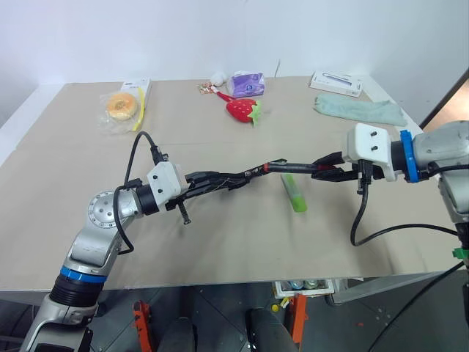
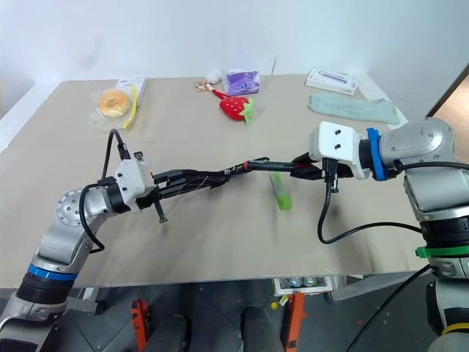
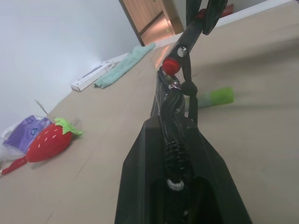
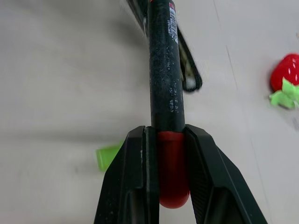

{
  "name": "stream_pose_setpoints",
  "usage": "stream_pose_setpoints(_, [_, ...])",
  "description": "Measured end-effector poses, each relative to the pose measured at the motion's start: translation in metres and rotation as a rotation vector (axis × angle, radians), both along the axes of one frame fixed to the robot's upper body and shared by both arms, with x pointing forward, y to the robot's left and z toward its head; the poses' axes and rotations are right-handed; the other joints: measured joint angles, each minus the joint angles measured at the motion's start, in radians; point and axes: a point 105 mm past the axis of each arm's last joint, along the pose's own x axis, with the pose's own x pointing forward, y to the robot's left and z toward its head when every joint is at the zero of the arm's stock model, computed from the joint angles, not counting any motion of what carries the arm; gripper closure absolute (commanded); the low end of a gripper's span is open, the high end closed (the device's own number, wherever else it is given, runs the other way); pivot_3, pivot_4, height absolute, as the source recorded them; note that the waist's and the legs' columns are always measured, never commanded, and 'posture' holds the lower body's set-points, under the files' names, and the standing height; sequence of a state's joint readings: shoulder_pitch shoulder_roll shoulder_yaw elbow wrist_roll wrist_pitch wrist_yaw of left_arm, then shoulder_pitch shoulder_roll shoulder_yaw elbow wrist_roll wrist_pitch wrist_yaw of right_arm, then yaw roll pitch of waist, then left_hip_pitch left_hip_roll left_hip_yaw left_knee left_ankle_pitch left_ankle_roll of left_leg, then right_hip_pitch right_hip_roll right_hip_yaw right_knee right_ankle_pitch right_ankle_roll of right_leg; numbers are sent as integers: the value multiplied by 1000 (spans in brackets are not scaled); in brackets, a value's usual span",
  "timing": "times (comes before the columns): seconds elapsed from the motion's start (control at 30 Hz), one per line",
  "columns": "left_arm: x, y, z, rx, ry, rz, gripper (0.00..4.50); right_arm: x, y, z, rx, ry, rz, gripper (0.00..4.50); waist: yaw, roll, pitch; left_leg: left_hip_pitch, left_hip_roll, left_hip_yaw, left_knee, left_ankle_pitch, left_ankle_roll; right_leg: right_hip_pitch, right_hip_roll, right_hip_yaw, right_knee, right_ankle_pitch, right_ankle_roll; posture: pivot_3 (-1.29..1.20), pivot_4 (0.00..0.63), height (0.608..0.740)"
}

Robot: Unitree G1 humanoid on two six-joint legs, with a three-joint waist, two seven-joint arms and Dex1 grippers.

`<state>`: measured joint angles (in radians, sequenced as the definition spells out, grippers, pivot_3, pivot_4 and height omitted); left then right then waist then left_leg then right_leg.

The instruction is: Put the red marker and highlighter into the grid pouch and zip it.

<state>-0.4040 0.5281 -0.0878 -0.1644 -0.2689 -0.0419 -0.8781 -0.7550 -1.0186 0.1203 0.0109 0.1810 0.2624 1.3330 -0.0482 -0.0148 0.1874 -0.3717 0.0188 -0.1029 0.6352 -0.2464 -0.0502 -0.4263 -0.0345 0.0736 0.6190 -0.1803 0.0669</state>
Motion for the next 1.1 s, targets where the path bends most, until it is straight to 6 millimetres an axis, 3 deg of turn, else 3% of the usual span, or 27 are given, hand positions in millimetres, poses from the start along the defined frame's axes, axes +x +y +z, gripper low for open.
stream_pose_setpoints(0.53, [0, 0, 0, 0, -1, 5, 4500, 12, -11, -15, -105, -36, -39, 4003, 0, 0, 0, 0, 0, 0, 0, 0, 0, 0, 0, 0, 0, 0, 0, 0, 150, 740])
stream_pose_setpoints(0.67, [0, -1, 1, 0, -1, 4, 4500, 16, 0, -20, -112, -45, -13, 4003, -1, 0, 0, 0, 0, 0, 0, 0, 0, 0, 0, 0, 0, 1, 0, 0, 150, 740])
stream_pose_setpoints(0.83, [0, -2, 0, -3, 0, 0, 4500, 16, 32, -29, -90, -40, 69, 4003, 0, 0, 0, 1, 0, 0, 0, 0, 0, 0, 0, 0, 1, 1, 0, 0, 150, 740])
stream_pose_setpoints(1.1, [-1, -2, 0, -3, 1, -2, 4500, 20, 64, -33, -63, -59, 118, 4003, -1, 0, 0, 1, 0, 0, 0, 0, 0, 0, 0, 0, 1, 1, -1, 0, 150, 740])
